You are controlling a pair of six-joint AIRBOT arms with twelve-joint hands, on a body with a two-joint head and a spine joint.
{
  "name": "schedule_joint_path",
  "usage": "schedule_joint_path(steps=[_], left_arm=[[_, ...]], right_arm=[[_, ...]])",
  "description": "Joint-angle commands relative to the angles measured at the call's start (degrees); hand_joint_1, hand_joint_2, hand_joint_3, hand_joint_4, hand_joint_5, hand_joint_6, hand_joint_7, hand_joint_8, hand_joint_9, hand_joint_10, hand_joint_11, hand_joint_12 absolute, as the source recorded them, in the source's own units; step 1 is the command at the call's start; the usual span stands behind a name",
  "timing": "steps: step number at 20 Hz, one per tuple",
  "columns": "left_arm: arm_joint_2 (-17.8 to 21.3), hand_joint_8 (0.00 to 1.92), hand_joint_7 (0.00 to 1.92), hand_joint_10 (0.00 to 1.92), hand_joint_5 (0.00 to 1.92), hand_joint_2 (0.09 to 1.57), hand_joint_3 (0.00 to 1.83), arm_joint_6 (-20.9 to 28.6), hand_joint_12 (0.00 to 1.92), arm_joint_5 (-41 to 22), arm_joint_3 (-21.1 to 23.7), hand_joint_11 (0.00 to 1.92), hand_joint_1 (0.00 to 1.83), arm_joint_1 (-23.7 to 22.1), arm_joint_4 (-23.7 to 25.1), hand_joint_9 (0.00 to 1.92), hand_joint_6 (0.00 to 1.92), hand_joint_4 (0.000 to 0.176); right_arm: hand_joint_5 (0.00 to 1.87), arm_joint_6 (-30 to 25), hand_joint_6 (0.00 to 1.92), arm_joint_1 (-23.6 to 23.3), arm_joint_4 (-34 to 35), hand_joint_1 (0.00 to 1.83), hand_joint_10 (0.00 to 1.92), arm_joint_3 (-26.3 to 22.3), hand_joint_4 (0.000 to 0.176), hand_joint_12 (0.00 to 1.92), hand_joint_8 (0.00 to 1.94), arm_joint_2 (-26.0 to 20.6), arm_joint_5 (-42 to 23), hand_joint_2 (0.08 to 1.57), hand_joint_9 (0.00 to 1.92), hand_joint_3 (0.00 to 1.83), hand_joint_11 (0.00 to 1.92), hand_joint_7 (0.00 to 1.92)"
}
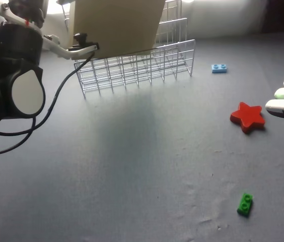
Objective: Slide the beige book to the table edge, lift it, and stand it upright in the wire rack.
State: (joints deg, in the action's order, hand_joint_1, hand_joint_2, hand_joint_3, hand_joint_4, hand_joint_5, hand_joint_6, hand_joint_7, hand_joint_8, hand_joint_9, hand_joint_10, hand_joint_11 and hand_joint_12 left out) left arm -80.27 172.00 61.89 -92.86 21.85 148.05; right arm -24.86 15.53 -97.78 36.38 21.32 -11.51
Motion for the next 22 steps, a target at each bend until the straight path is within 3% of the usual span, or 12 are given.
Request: schedule_joint_path(steps=[1,22], left_arm=[[-0.1,1.14,0.96,0.63,0.76,1.18,0.0,0.9,1.33,7.1,-0.7,0.47,1.2,-0.3,1.6,0.9,1.24,0.0],[-5.7,1.13,0.96,0.63,0.79,1.17,0.0,0.9,1.31,7.6,-3.0,0.5,1.2,-1.4,0.6,0.92,1.2,0.0]], right_arm=[[0.0,0.0,0.0,-0.8,1.1,0.0,0.0,-0.2,0.0,0.0,0.0,-0.3,0.8,1.13,0.0,0.0,0.0,0.0],[0.0,0.3,0.0,-0.8,1.1,0.0,0.0,-0.4,0.0,0.0,0.0,-0.1,0.8,1.13,0.0,0.0,0.0,0.0]])
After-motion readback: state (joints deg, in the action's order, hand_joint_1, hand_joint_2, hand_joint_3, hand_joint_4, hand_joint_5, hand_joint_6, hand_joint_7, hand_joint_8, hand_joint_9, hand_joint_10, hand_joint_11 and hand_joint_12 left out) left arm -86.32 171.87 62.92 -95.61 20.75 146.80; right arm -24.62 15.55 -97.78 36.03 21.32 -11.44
